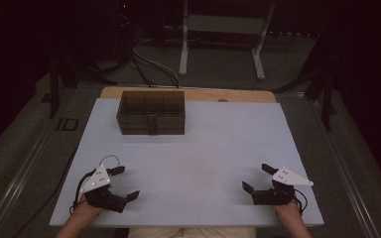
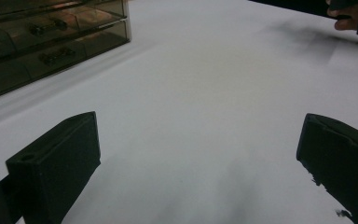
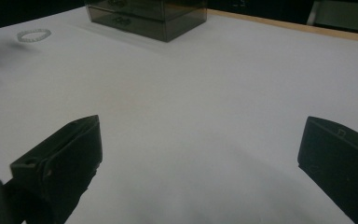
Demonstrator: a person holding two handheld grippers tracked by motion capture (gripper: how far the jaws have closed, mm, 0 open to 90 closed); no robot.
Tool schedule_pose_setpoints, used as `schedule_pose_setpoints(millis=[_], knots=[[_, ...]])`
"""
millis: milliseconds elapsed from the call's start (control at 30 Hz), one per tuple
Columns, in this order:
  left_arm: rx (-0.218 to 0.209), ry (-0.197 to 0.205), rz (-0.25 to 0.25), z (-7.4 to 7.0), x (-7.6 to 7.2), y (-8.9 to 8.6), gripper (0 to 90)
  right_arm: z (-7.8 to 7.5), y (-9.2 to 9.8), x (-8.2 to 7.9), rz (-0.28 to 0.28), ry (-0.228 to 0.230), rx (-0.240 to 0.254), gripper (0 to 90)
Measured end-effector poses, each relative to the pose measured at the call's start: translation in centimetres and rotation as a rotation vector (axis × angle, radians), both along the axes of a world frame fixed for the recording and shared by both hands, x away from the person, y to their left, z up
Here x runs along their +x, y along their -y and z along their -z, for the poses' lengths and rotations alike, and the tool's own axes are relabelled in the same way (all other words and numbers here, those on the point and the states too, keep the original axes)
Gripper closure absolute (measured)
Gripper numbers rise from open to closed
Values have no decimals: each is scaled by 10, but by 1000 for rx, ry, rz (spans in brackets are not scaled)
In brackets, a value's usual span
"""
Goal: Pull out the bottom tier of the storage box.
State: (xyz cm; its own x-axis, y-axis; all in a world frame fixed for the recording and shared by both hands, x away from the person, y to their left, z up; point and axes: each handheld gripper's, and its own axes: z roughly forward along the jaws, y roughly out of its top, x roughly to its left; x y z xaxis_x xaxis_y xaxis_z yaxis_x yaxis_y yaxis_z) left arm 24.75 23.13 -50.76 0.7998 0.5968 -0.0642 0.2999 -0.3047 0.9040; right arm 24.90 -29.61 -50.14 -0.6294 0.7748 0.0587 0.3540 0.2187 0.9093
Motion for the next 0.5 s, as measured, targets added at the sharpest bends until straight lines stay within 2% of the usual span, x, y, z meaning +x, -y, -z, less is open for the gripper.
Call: schedule_pose_setpoints(millis=[500], knots=[[46, -10, 17, 2, -1, 7, 9, 1, -2, 0, -41, 10, -33, 0]])
